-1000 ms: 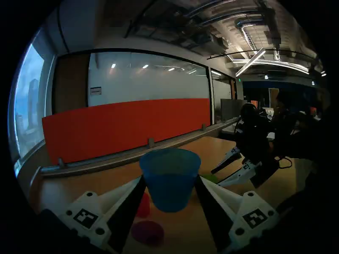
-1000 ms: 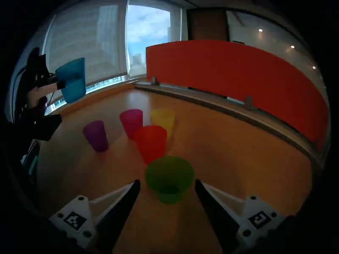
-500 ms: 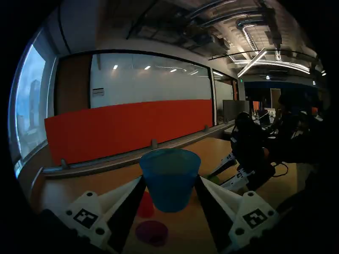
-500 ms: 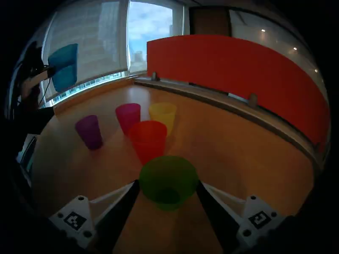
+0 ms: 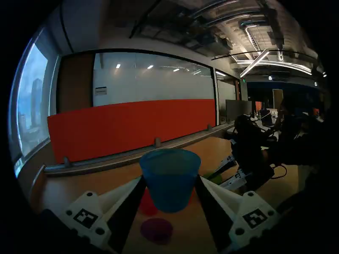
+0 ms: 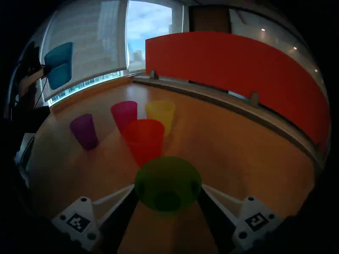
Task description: Pour water
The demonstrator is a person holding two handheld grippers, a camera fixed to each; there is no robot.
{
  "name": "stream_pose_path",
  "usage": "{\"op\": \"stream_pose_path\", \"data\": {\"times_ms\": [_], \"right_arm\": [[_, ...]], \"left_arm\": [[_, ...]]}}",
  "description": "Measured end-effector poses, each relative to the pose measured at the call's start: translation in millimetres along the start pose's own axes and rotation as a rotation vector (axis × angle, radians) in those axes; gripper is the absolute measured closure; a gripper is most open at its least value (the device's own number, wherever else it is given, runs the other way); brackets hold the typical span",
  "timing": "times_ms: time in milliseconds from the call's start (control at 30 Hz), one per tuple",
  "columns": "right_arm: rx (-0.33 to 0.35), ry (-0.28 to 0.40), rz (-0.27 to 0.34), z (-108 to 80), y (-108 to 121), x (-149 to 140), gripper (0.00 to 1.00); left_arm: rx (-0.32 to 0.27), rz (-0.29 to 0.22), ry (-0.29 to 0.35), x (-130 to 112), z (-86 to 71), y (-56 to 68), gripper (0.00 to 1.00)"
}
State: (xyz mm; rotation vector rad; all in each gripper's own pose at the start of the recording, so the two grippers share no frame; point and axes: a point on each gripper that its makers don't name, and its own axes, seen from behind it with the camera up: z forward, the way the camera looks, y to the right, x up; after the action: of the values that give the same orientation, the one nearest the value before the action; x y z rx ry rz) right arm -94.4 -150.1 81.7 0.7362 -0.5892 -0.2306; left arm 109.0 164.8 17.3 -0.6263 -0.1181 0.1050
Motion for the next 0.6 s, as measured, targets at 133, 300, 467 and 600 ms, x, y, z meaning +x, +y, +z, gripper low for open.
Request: {"op": "stream_pose_path", "data": {"times_ms": [133,300,467,600], "right_arm": [[-0.001,0.016,-0.005,-2.4,-0.7,6.5,0.09],[0.007,0.057,-0.003,-12.9,-5.5,24.0,0.09],[0.025,0.105,-0.013,-27.6,-16.1,45.4,0.09],[0.038,0.144,-0.035,-39.4,-27.2,62.4,0.09]], "left_arm": [[0.005,-0.002,0.002,0.6,-1.3,-3.1,0.19],[0.002,-0.002,0.005,1.2,-2.9,-5.5,0.19],[0.001,-0.007,0.008,-0.5,-4.2,-9.0,0.19],[0.004,-0.016,0.013,-1.8,-4.9,-11.8,0.19]]}}
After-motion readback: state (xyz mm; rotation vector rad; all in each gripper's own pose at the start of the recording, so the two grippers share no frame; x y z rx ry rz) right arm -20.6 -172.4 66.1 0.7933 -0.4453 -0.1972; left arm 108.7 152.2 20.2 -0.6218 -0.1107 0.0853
